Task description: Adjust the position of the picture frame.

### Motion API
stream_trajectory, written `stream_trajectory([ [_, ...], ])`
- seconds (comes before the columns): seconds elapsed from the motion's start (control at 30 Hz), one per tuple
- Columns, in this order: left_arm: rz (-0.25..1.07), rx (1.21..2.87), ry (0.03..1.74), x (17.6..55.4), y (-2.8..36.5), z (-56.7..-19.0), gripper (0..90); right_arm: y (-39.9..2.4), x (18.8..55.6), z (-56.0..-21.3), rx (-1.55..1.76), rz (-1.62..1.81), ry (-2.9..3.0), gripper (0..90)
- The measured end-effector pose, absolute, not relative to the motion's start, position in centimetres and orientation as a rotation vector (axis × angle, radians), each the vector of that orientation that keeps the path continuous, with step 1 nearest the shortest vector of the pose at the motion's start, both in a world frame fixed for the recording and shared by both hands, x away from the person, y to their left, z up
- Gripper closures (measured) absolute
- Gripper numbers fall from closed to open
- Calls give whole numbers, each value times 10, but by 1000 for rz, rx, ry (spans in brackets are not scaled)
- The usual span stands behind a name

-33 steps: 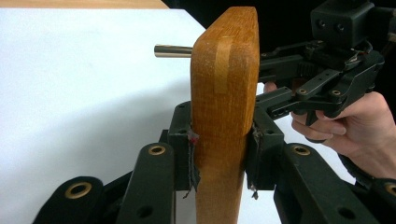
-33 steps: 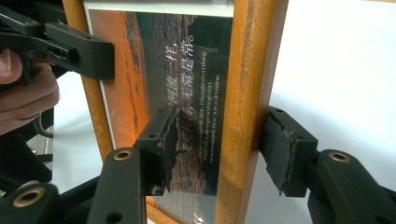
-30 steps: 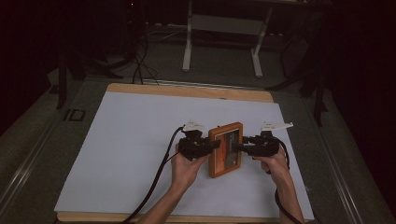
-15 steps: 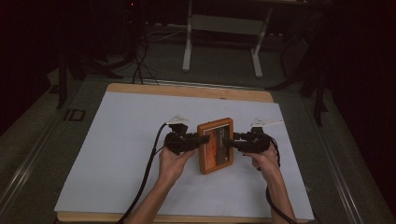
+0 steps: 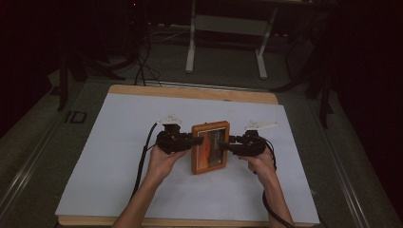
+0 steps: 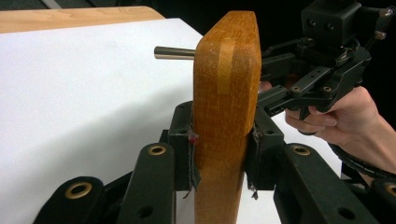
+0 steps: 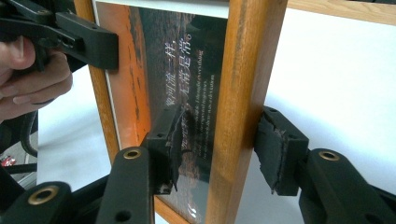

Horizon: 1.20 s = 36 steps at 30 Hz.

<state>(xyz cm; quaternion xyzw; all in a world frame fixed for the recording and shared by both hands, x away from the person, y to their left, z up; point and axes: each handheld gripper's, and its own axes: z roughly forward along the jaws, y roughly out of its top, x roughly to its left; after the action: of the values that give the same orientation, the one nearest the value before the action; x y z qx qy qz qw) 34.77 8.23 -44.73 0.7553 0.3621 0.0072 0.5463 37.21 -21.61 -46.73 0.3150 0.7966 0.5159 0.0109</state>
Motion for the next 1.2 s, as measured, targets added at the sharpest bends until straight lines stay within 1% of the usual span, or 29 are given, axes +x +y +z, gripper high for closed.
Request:
stream_trajectory([
  [0.37,-15,1801,830,355,101,-450,684,-198,370,-470,990,1567,2500,543],
  [0.6,-79,1768,805,366,115,-455,683,-188,366,-471,993,1532,2512,562],
  [0.8,-93,1789,772,372,121,-461,682,-181,364,-475,999,1481,2519,566],
  [1.07,-92,1770,791,376,131,-472,655,-172,363,-478,981,1431,2535,587],
  [1.2,-60,1792,816,377,133,-476,606,-168,363,-477,965,1430,2539,594],
])
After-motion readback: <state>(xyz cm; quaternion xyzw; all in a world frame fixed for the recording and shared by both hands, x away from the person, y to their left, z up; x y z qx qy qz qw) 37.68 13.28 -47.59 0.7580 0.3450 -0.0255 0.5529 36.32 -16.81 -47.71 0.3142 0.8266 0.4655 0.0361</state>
